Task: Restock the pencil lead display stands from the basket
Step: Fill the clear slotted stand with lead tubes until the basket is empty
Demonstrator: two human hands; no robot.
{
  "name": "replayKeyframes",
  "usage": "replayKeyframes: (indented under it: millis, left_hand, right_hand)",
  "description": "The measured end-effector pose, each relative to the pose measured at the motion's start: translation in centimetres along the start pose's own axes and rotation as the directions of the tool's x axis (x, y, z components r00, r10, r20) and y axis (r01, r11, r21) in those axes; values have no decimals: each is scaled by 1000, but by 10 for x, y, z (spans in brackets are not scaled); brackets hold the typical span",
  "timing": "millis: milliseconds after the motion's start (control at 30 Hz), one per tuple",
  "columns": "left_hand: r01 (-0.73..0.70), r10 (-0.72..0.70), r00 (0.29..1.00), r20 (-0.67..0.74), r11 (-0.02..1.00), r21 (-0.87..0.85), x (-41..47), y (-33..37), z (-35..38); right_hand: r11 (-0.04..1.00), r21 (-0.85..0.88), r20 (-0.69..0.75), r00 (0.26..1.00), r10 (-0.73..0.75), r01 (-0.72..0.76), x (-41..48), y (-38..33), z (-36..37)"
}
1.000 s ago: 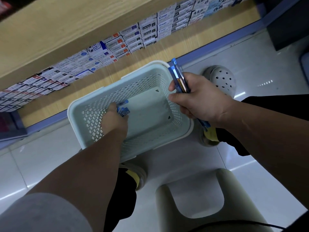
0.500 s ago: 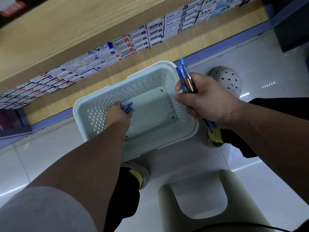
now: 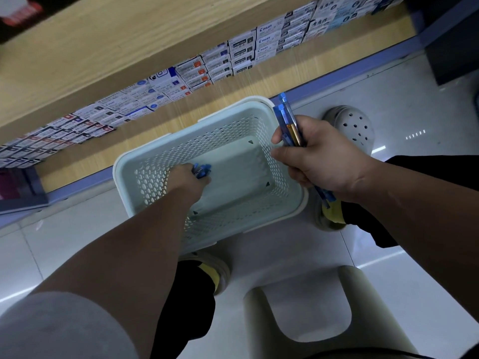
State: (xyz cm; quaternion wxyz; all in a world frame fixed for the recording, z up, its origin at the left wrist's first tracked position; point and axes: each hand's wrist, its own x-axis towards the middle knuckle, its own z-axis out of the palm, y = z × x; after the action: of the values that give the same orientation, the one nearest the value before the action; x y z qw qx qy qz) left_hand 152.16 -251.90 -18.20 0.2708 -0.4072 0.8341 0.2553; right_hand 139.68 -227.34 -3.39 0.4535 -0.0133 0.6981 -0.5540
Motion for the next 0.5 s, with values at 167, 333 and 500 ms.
replayKeyframes:
  millis: [167, 333, 500]
  left_hand:
    - [33, -33, 999, 5, 990, -140, -2, -2, -2]
    - [102, -29, 985, 168, 891, -443, -15, 12, -15]
    - [248, 179, 894, 412, 567, -785, -46, 42, -47]
  right_hand:
    - [1000, -6, 4, 1000, 4, -4, 0, -1, 0]
    - [999, -26, -2, 1000, 20, -20, -1, -4, 1]
    - [995, -91, -34, 999, 31, -34, -3, -11, 5]
